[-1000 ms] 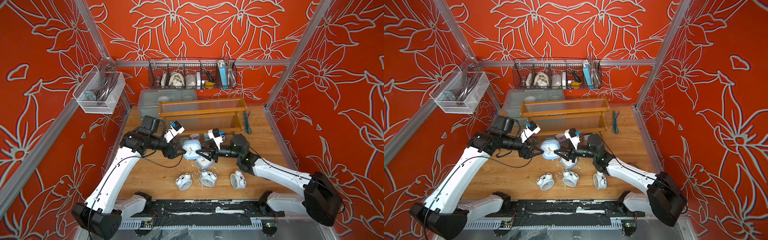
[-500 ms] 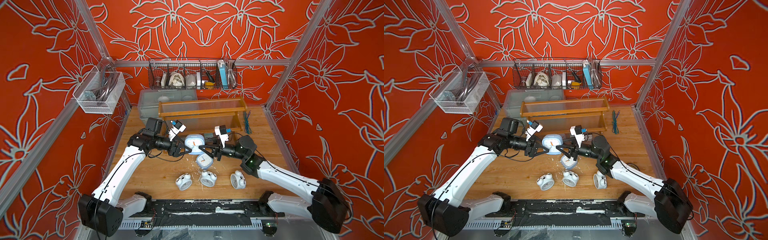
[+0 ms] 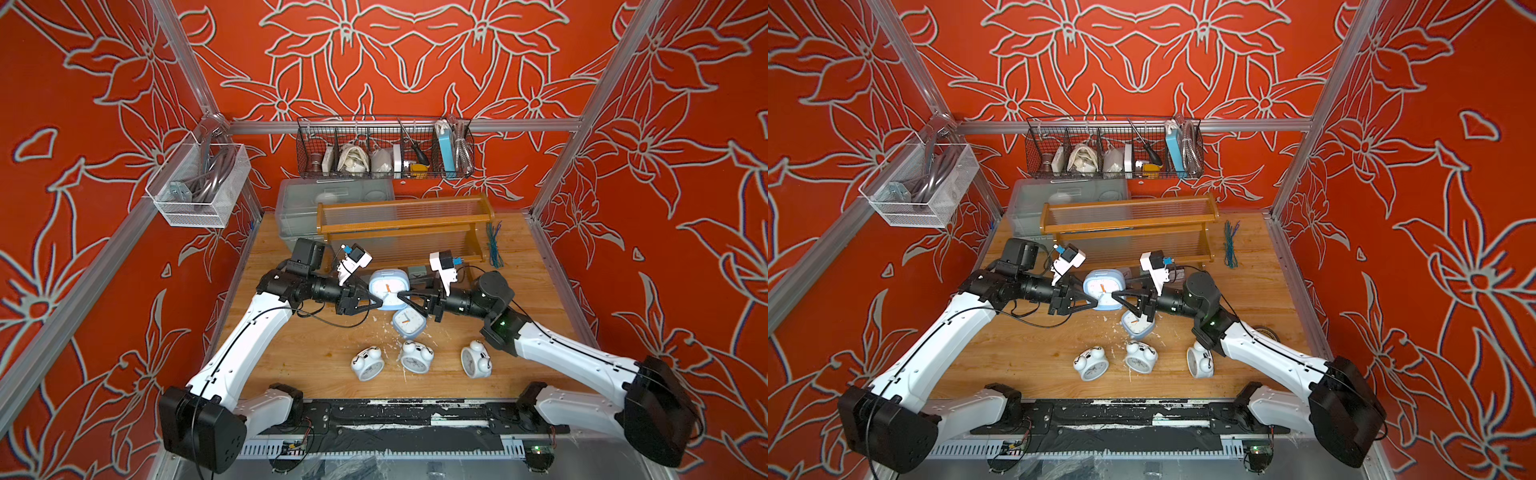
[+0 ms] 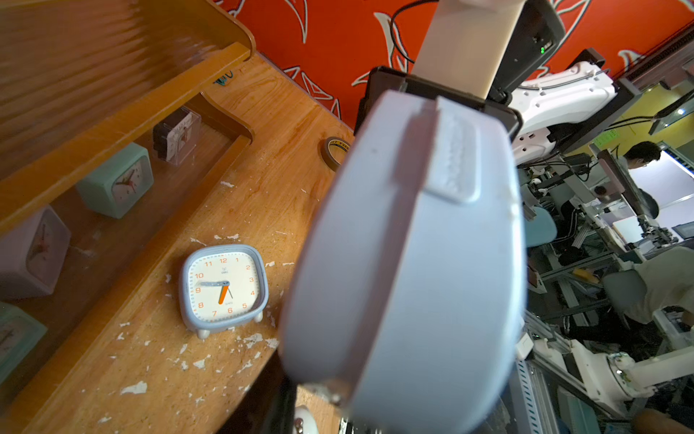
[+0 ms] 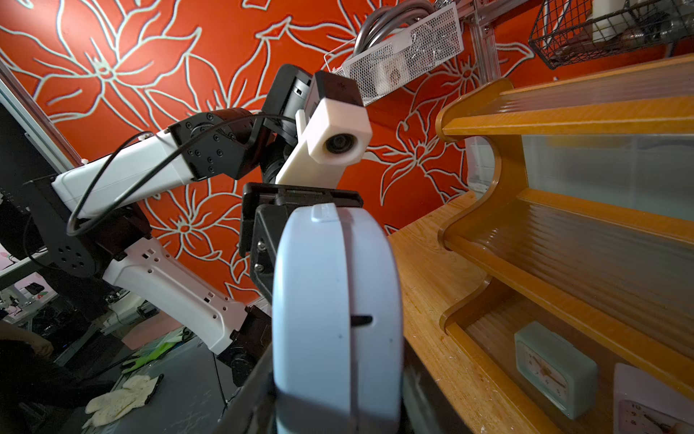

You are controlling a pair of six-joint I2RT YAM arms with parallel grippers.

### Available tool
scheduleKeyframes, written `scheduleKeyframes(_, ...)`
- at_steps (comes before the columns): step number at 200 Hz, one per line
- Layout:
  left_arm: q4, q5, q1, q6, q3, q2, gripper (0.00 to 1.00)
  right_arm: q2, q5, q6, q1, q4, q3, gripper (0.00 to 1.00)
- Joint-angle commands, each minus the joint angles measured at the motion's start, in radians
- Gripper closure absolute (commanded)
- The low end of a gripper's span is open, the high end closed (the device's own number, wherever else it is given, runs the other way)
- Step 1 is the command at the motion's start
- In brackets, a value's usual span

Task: Place the alarm clocks on the shelf by style
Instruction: Pick up the alarm from the center of the board.

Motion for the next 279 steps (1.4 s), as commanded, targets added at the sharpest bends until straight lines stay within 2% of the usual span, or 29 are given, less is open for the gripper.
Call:
scheduleKeyframes(1, 0.004, 0.043, -0.003, 0.02, -0.003, 0.001, 0.63, -0.016, 0.044, -0.034, 0.0, -0.037, -0.001, 0.58)
scheduleKeyframes(15, -0.007, 0.034, -0.003, 0.039, -0.002, 0.001, 0.65, -0.026, 0.051, -0.055, 0.0, -0.092, 0.006, 0.53)
scheduleKeyframes(64, -0.012, -0.034, -0.003, 0.08, -0.012, 0.001, 0.68, -0.051, 0.02, -0.172, 0.0, -0.341, 0.088, 0.25)
scheduleKeyframes(120, -0.027, -0.06, -0.003, 0.129, -0.024, -0.004, 0.69, -0.036, -0.031, -0.263, -0.024, -0.426, 0.138, 0.19)
scheduleKeyframes(198, -0.045, -0.058, -0.003, 0.163, -0.033, -0.008, 0.7, 0.031, -0.141, -0.34, -0.07, -0.491, 0.228, 0.27)
scheduleKeyframes(279, -0.056, -0.067, -0.003, 0.177, -0.032, -0.007, 0.68, 0.1, -0.212, -0.364, -0.09, -0.478, 0.273, 0.54)
